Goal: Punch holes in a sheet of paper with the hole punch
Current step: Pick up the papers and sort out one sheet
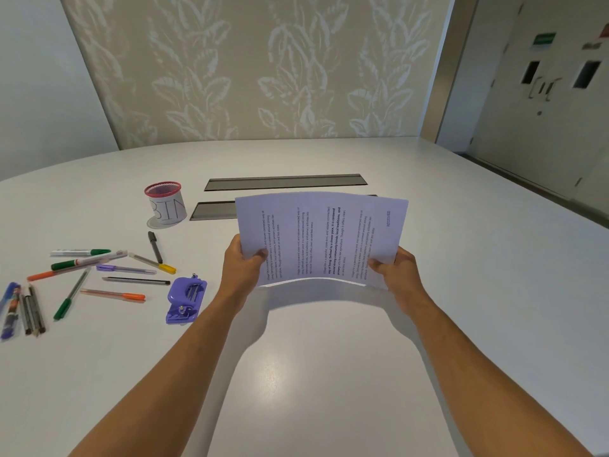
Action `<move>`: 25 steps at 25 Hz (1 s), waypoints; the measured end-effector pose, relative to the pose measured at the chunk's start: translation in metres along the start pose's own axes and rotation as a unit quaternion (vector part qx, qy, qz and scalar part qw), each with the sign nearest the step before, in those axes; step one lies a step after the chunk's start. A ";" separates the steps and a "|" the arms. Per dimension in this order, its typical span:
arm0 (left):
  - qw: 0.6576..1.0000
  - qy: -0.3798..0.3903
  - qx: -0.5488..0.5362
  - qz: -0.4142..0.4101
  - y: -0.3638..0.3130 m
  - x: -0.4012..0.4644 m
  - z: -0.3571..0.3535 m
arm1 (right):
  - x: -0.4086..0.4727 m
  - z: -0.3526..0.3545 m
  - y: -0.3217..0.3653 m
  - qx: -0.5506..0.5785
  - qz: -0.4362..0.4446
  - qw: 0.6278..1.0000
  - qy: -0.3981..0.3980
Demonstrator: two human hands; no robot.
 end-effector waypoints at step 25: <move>0.965 0.006 -0.220 0.143 0.002 -0.023 -0.023 | -0.012 -0.042 0.038 0.295 -0.046 0.954 -0.020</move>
Point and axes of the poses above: each hand's wrist, its own x-axis towards the middle knuckle, its own z-axis out of the back of the hand, y = z × x, the point moved 8 cm from there along x, towards the middle knuckle, and after that the axes turned 7 degrees about x, right-handed, at the moved point
